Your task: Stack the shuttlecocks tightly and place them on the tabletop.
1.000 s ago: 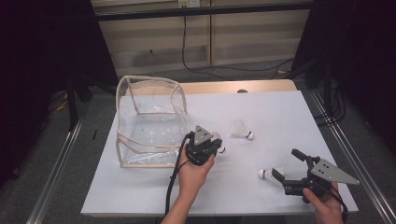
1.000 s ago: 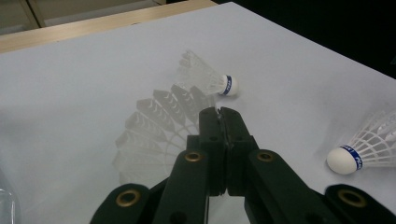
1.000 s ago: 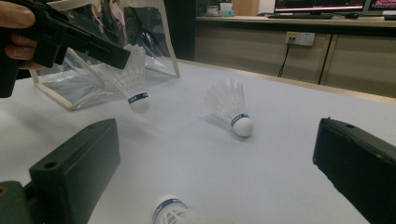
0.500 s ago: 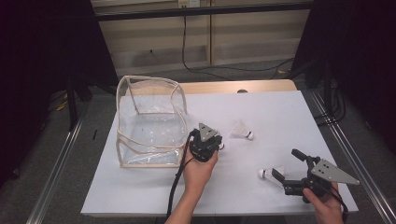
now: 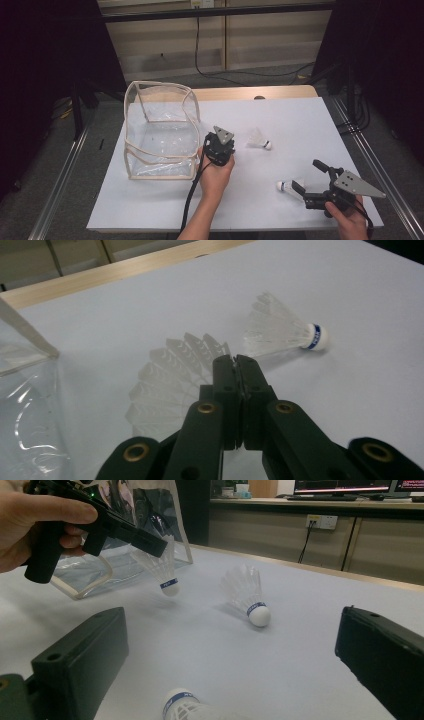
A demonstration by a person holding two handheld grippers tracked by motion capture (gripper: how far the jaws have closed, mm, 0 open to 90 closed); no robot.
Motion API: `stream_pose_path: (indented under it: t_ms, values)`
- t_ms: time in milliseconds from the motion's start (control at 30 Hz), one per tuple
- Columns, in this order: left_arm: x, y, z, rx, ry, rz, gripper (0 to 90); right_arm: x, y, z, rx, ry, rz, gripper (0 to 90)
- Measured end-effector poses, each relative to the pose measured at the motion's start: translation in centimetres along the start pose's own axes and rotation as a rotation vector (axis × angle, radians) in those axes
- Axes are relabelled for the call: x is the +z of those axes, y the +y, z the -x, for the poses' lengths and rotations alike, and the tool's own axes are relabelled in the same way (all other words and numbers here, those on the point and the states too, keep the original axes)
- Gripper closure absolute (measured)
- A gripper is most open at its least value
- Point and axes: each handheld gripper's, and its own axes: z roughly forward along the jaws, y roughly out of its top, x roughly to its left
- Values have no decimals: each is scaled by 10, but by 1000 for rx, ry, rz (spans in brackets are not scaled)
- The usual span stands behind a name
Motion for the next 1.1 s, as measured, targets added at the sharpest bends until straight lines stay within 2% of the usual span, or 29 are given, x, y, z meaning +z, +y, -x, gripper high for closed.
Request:
stream_pose_path:
  t_ms: [133, 267, 400, 433, 467, 567, 667, 700, 800, 933, 1100]
  values:
    - [2, 3, -2, 3, 46, 0, 888, 0, 0, 0, 4, 2, 2, 3]
    - [3, 5, -5, 30, 88, -20, 888, 0, 0, 1, 4, 1, -1, 3]
    - [6, 4, -5, 76, 142, -47, 888, 0, -1, 2, 3, 1, -1, 3]
    - [7, 3, -5, 98, 166, -58, 888, 0, -1, 2, 3, 1, -1, 3]
    - [8, 2, -5, 101, 172, -69, 888, 0, -1, 2, 3, 2, -1, 3]
    - [12, 1, -6, 90, 149, -88, 884, -1, -1, 2, 4, 1, -1, 3]
    - [15, 1, -4, 78, 123, -69, 877, -1, -1, 2, 5, 1, 1, 4]
    - [17, 1, -2, 74, 81, -62, 869, -1, -1, 2, 4, 1, 3, 3]
    - [19, 0, 1, 72, 62, -52, 840, -1, -1, 2, 6, 0, 1, 3]
    - [26, -1, 4, 59, 1, -43, 826, -1, -1, 2, 10, 0, 2, 3]
    - [34, -3, 9, 60, -35, -40, 788, -1, -1, 2, 8, 3, 3, 3]
